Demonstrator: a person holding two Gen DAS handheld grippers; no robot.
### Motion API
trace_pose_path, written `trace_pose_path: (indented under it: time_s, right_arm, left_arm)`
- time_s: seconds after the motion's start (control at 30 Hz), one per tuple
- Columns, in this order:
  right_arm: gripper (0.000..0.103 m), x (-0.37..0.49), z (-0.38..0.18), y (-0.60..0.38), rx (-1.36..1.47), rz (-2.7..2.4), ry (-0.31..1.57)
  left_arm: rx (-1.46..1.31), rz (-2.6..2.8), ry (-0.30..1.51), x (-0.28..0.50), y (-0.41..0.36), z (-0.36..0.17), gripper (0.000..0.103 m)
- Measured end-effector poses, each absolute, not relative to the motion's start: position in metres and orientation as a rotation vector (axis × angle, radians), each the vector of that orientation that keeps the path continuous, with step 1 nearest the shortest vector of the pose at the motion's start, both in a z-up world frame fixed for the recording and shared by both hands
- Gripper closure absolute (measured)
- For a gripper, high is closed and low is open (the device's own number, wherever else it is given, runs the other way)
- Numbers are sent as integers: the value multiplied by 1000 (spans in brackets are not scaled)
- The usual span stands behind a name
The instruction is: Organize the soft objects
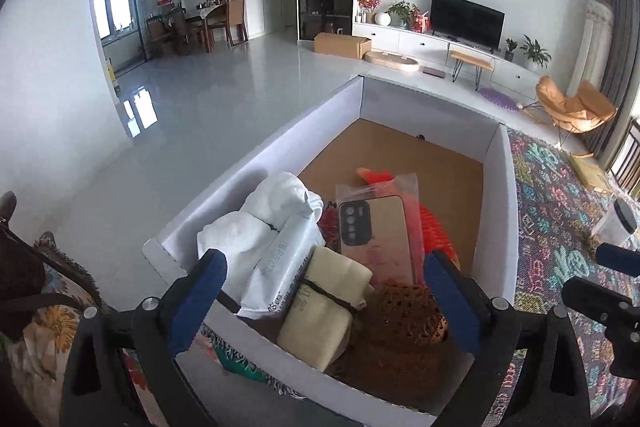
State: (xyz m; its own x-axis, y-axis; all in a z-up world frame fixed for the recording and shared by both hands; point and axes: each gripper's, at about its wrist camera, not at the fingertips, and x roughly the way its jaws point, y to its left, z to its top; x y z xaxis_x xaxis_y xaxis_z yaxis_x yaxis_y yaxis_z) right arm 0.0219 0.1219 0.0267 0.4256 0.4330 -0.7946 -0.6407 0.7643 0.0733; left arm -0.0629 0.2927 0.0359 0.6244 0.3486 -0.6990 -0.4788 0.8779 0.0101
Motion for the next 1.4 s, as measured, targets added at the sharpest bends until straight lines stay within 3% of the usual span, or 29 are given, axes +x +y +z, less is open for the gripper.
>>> trace_pose_path:
  time_s: [1.4]
  right_arm:
    - [22, -2, 22, 138, -397, 649, 874]
  left_arm:
    - [-78, 548, 734, -75, 285, 38, 5]
